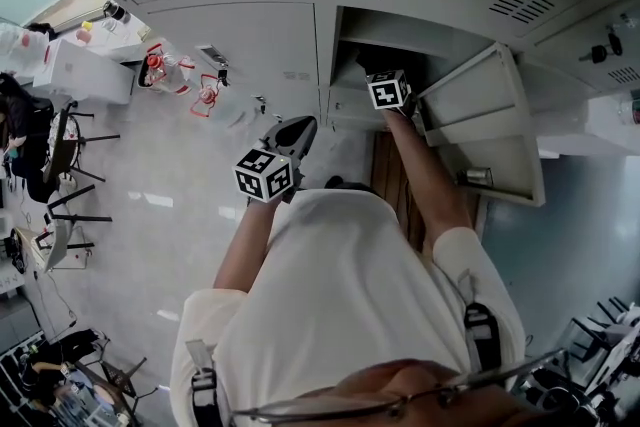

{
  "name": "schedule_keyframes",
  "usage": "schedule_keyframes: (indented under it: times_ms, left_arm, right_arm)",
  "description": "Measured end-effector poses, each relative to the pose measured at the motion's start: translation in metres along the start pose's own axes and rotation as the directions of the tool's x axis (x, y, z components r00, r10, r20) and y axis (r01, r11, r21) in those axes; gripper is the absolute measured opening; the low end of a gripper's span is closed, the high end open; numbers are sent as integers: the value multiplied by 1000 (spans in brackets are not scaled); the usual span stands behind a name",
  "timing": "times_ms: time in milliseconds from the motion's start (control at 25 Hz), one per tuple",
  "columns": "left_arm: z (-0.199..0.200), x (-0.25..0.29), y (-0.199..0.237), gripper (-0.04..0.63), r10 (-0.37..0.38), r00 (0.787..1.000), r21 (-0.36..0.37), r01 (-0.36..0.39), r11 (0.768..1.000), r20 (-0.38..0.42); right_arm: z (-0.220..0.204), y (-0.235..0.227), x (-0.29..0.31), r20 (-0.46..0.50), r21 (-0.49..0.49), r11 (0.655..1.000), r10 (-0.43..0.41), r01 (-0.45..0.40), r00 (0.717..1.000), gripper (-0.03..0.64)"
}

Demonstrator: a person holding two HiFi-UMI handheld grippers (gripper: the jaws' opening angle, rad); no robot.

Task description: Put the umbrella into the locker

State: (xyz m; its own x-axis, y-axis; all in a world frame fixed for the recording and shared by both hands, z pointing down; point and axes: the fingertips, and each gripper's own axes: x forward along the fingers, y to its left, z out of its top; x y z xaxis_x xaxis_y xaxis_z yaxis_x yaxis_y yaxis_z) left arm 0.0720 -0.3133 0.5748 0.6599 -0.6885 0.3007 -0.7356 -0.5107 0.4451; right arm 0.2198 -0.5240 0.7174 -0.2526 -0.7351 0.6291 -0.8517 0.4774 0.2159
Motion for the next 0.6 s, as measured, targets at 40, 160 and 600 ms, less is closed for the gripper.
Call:
schedule_keyframes:
  times_ms: [40,160,600]
  left_arm:
    - [0,0,-1,3,-3,1000,1,3,1000,2]
    - [1,1,-2,3,-10,1000,4,10,1000,6]
    - [-11,1,-16,3,-49,998,11,49,999,-26]
  right_arm:
    - [2,0,-5,16,-2,1000,-7,7,1000,306]
    - [13,-1,-22,68,-4,1000,-26,26,997,357]
    - [-15,11,-56,76,9,1000,-1,0,997,371]
